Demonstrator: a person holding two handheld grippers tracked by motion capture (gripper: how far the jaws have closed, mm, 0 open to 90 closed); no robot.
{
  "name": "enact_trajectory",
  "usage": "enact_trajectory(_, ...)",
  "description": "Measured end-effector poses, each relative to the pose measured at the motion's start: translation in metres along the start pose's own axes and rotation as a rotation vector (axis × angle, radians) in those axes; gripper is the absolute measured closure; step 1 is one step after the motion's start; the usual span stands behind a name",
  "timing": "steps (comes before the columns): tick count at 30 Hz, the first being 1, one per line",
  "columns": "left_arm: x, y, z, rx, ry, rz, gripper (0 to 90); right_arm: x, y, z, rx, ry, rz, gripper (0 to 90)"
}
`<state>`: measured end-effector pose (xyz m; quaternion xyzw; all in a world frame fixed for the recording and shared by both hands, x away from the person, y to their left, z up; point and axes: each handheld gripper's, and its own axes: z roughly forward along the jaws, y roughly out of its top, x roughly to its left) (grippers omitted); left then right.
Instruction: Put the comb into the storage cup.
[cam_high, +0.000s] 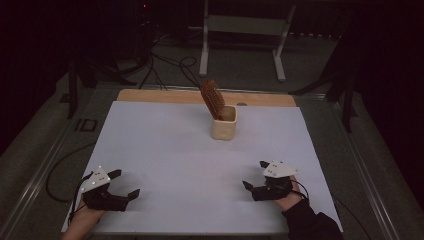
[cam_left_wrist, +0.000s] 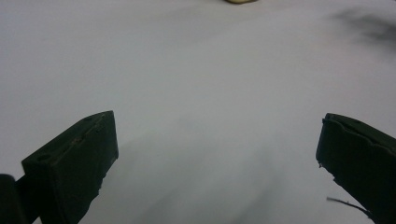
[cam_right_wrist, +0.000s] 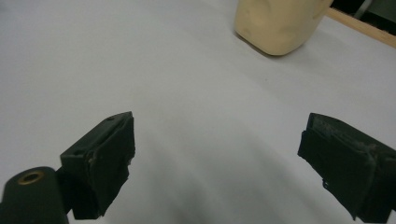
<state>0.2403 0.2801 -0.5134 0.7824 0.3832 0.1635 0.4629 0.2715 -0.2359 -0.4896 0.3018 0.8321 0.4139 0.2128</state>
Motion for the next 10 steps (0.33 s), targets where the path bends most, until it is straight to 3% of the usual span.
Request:
enact_trajectory(5, -0.0020, -0.0026, 0.0024, 0.011, -0.001, 0.004, 0.0, -0.0009, -0.0001, 0.0004, -0.002, -0.004, -0.004, 9.8)
enact_trajectory(10, -0.0087, 0.0012, 0.0052, 0.008, -0.029, 0.025, 0.0, -0.0011, -0.0005, 0.0006, 0.004, -0.004, -0.004, 9.8)
